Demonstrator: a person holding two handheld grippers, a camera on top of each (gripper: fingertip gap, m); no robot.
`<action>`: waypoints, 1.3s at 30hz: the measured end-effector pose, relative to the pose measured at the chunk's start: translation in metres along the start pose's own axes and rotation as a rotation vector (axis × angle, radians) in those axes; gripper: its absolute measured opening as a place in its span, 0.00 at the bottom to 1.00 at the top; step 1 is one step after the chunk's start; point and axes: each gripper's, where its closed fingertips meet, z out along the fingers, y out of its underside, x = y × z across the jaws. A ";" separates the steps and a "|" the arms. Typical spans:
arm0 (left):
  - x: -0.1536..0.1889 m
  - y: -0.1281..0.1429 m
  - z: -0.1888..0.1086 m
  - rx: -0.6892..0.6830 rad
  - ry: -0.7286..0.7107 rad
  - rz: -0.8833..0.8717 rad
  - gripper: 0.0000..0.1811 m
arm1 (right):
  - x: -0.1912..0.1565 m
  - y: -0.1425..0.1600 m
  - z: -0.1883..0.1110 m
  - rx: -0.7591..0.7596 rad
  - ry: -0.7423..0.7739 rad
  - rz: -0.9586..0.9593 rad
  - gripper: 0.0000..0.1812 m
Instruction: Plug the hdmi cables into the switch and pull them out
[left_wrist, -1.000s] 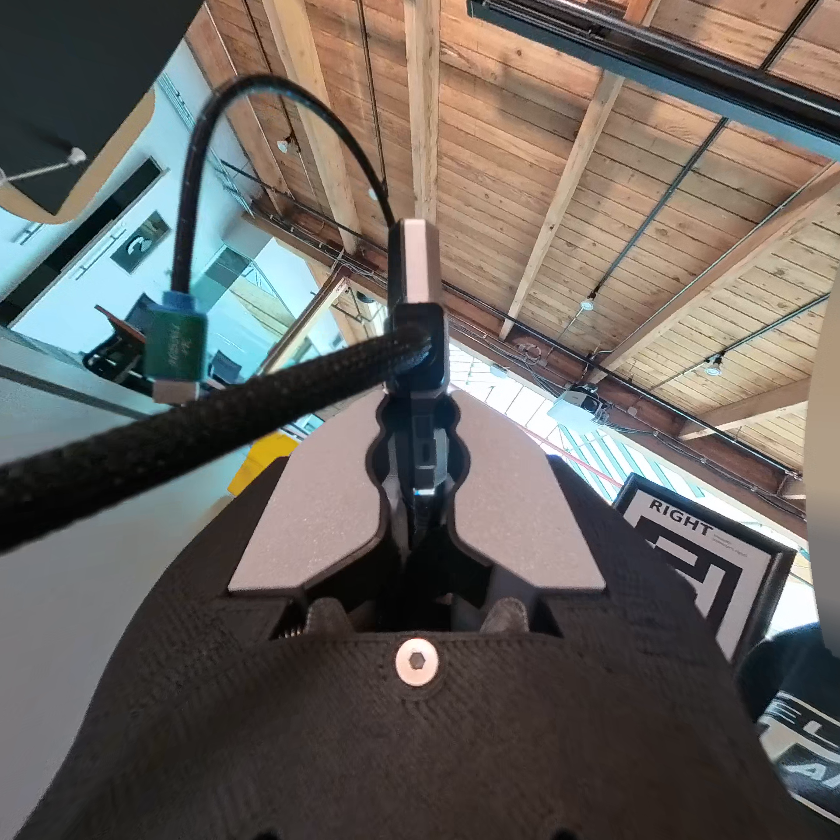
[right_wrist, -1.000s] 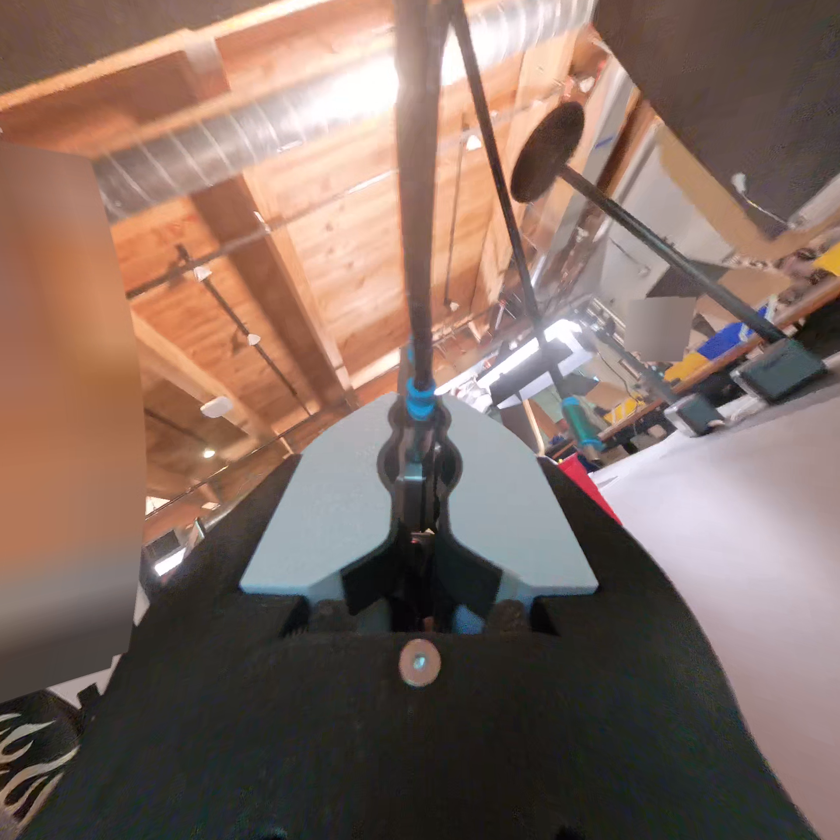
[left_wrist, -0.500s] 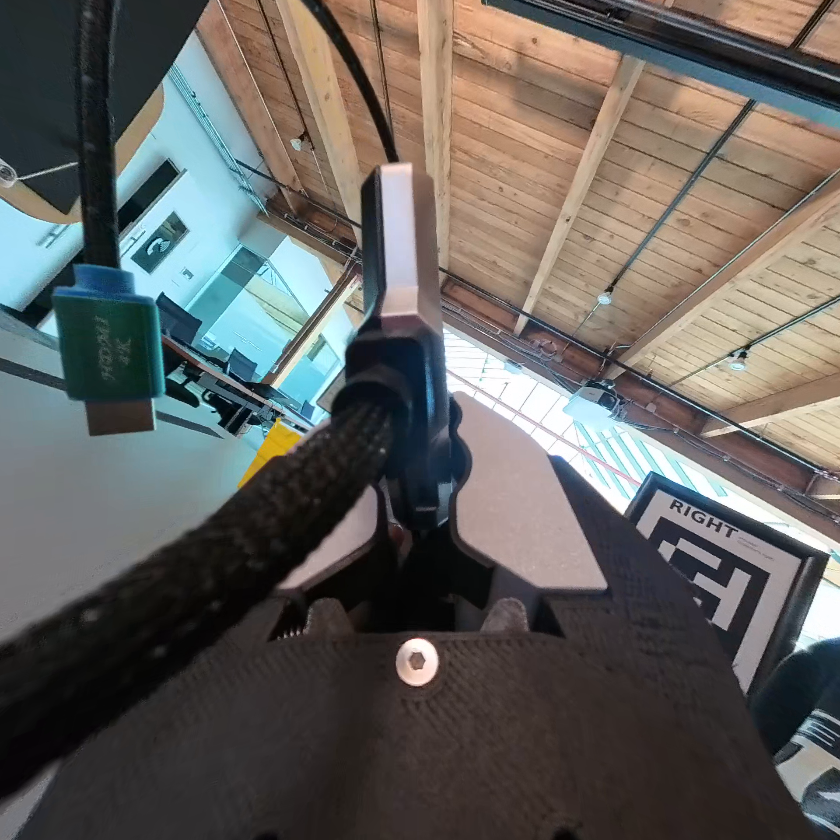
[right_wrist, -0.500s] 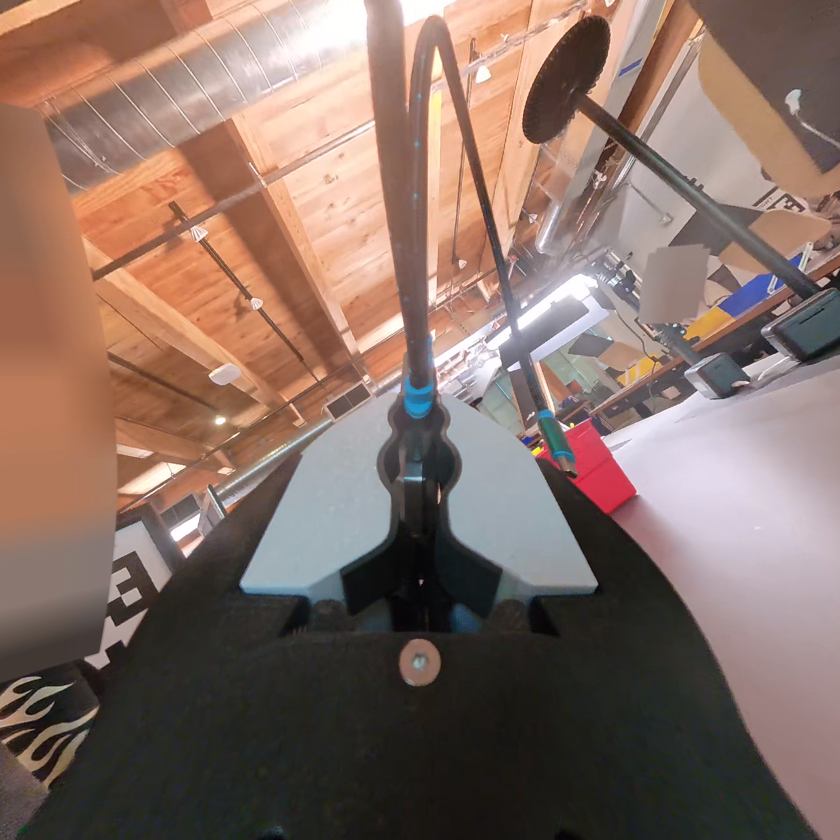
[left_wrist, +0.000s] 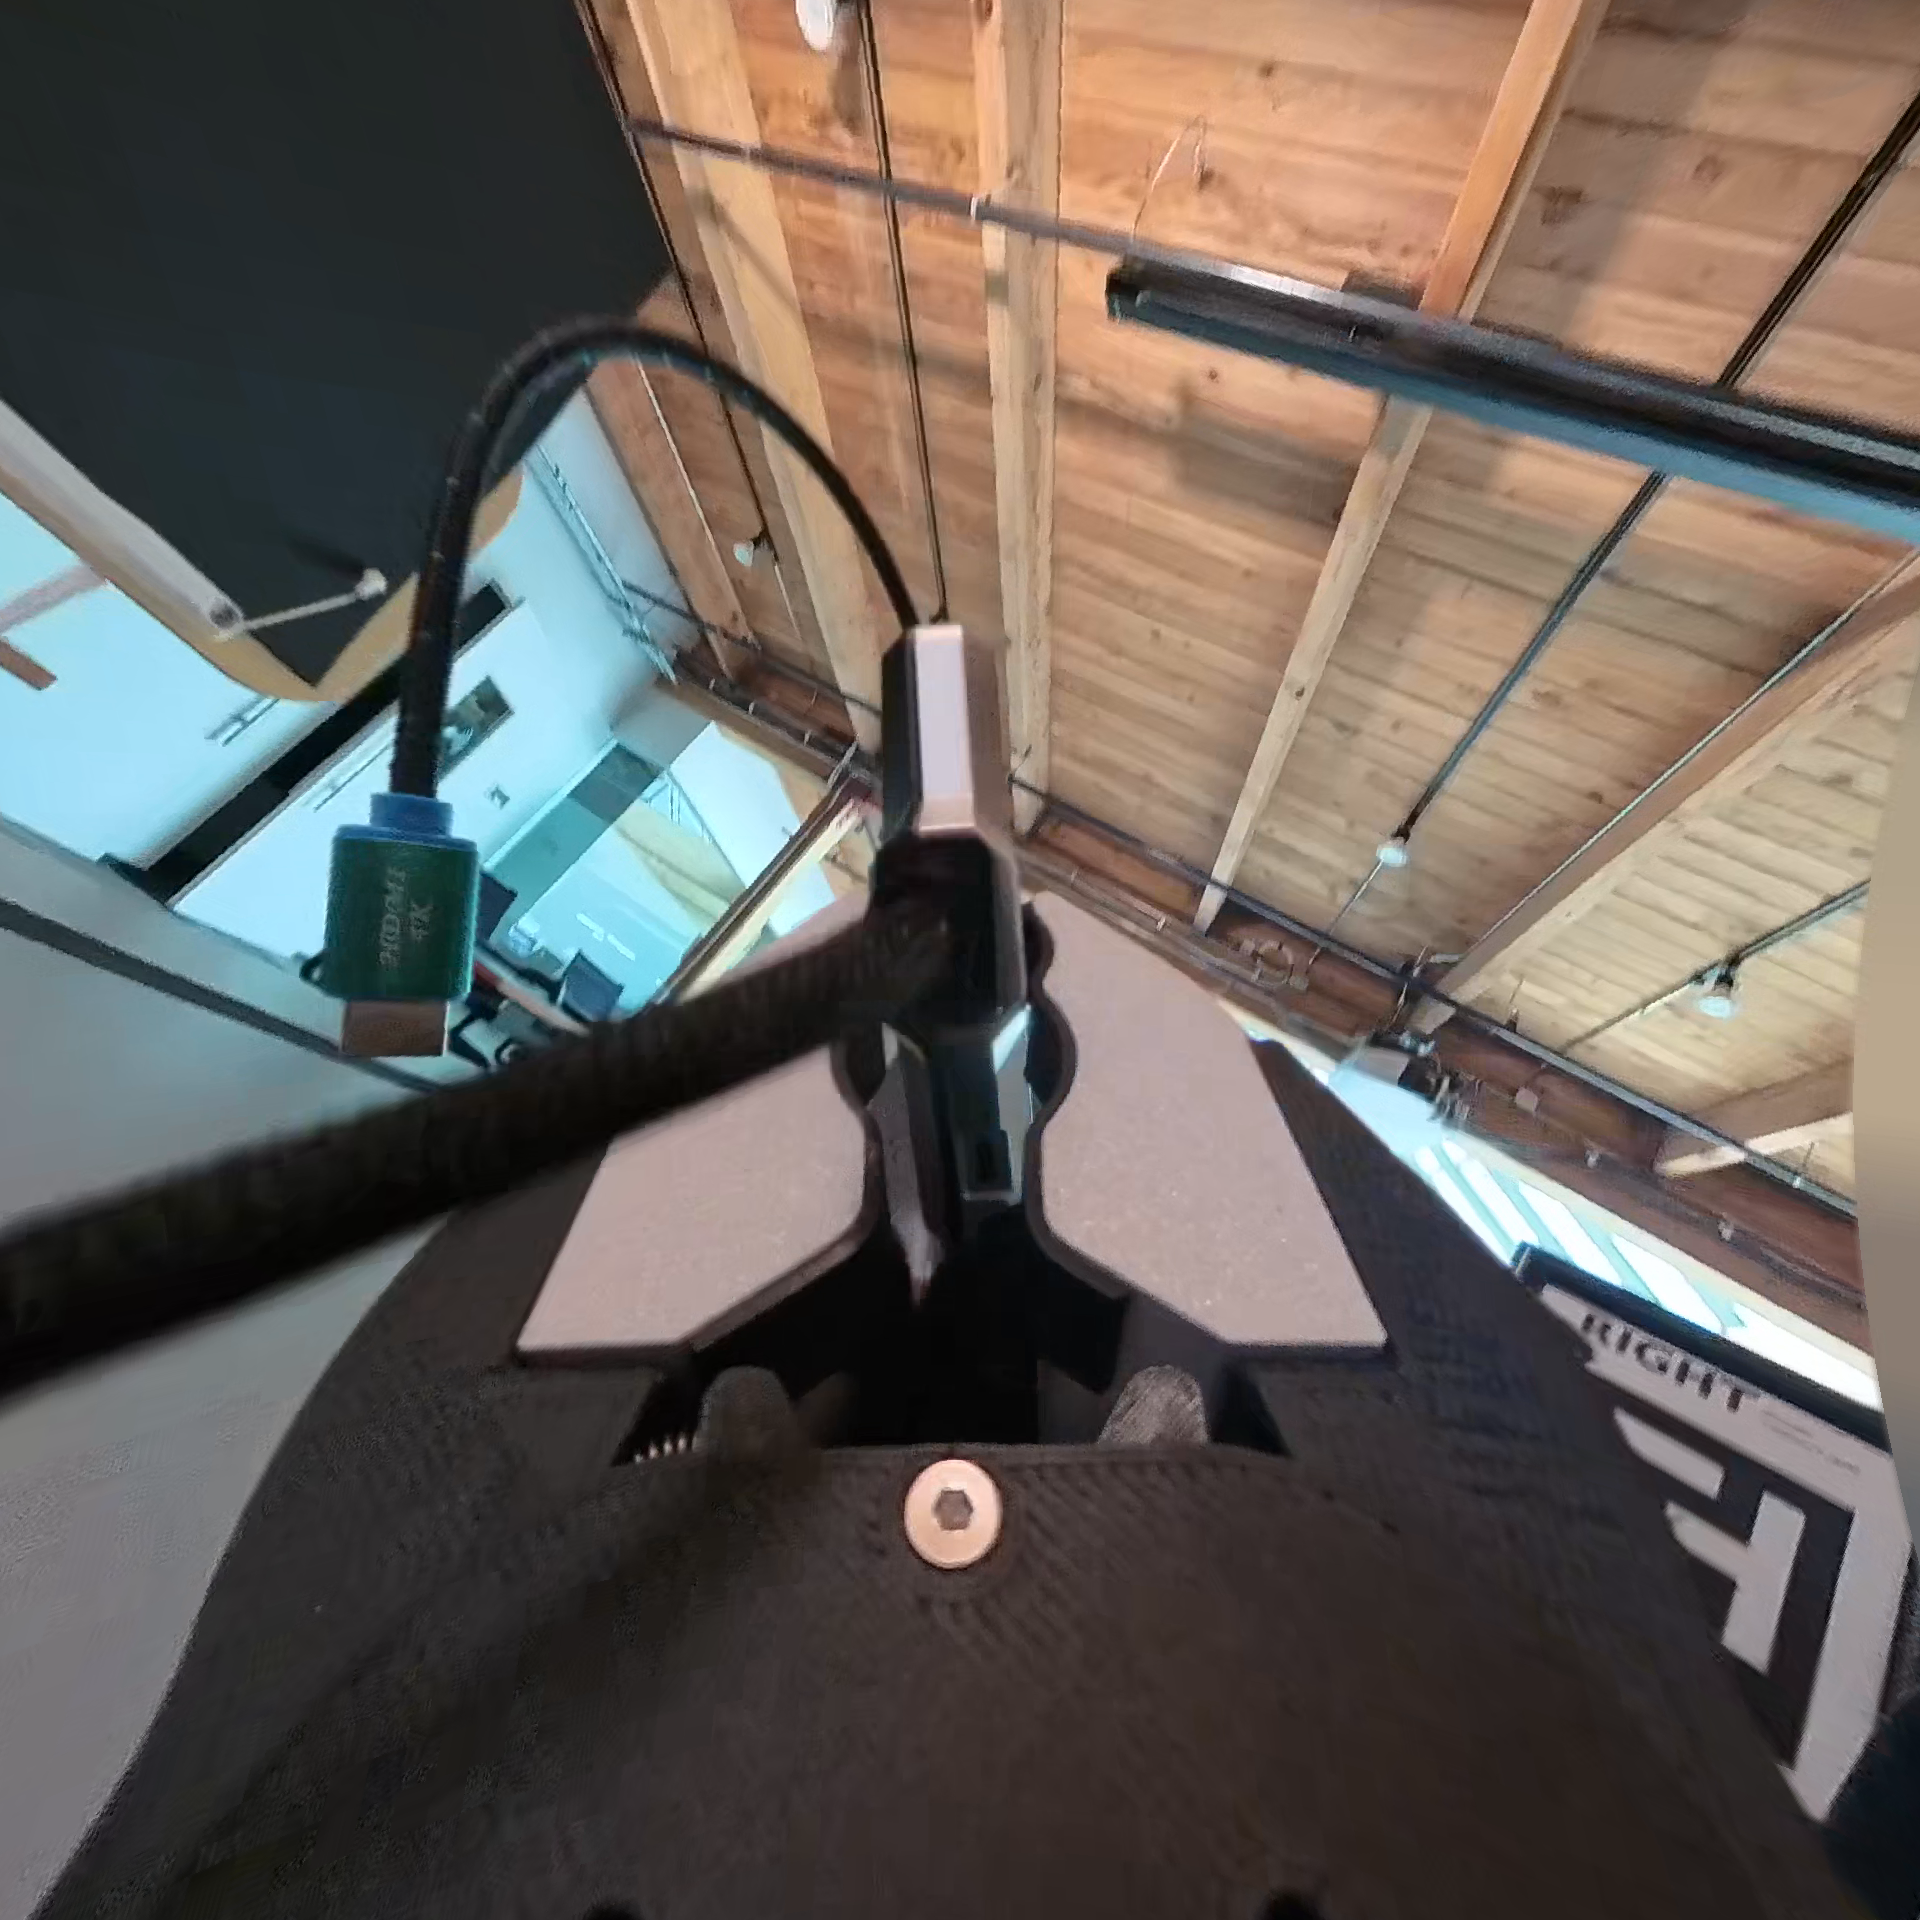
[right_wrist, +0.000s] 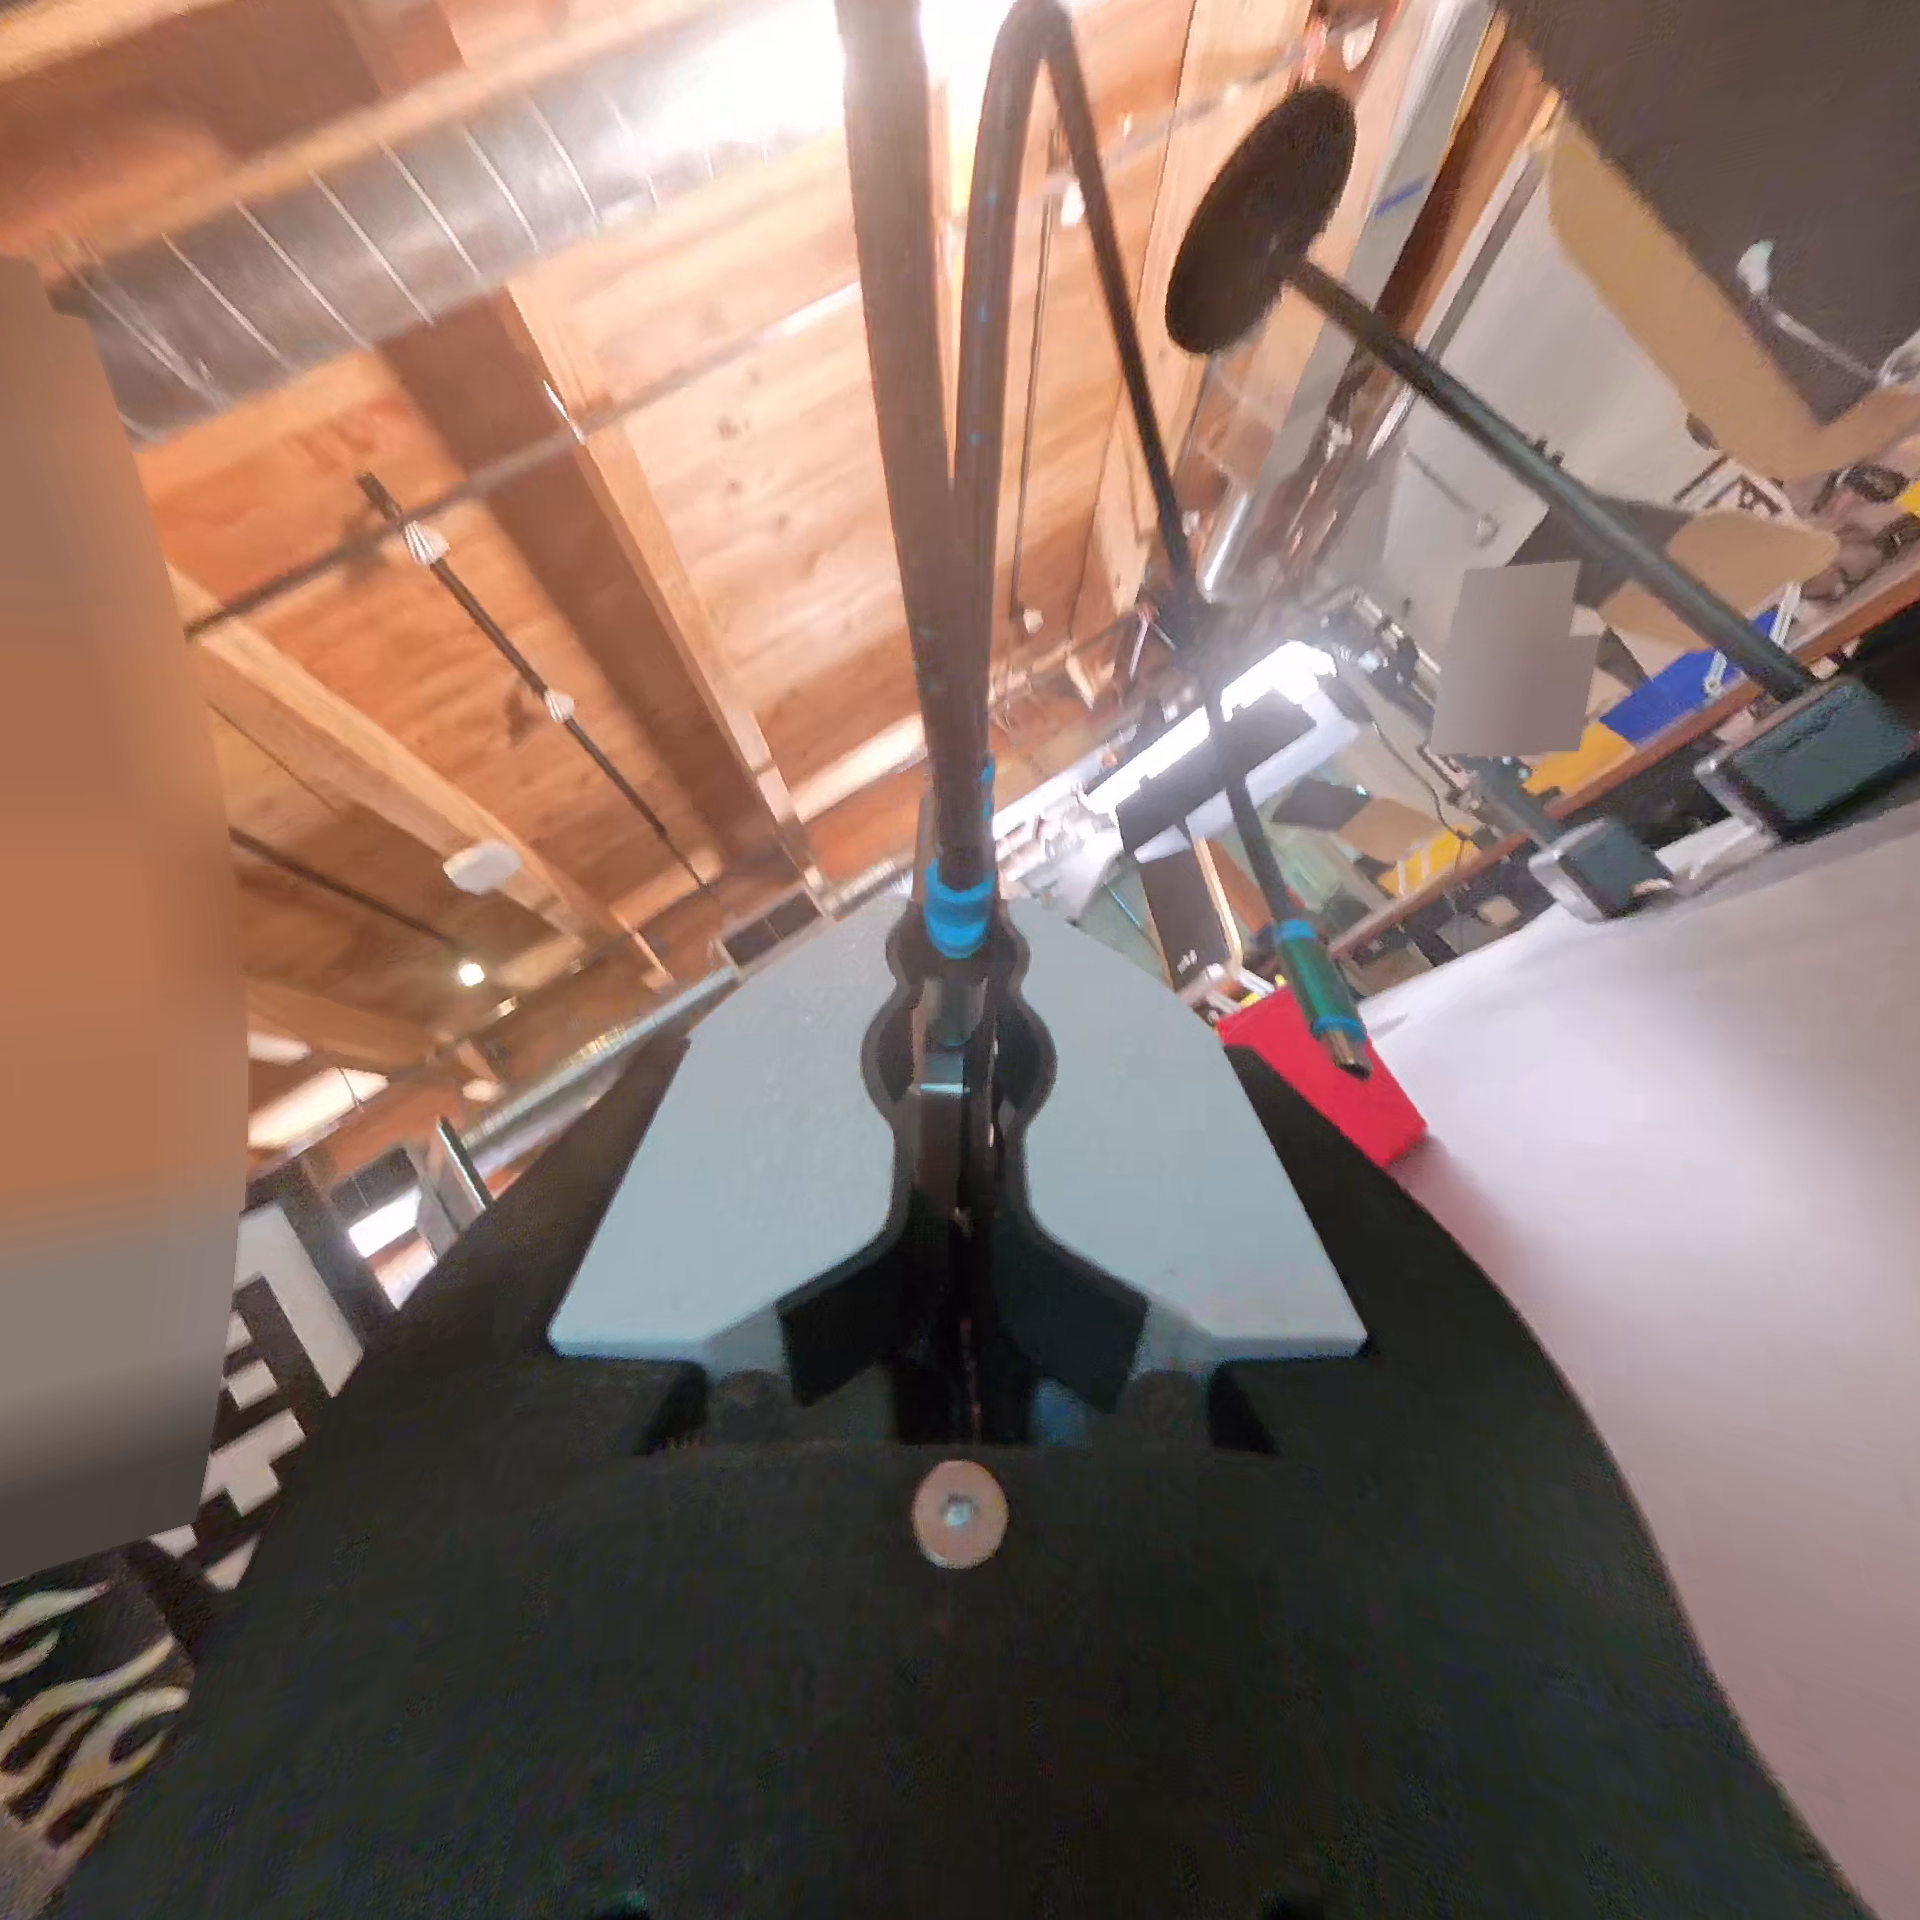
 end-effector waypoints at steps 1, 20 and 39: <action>0.000 -0.006 -0.001 0.028 0.006 -0.018 0.12 | -0.001 0.006 0.002 -0.032 0.003 -0.015 0.07; 0.011 0.010 0.001 -0.325 -0.088 0.010 0.12 | -0.013 0.009 0.000 -0.067 -0.007 0.030 0.31; 0.017 0.060 0.005 -0.496 -0.100 0.298 0.18 | -0.013 -0.041 -0.008 0.338 -0.057 0.121 0.11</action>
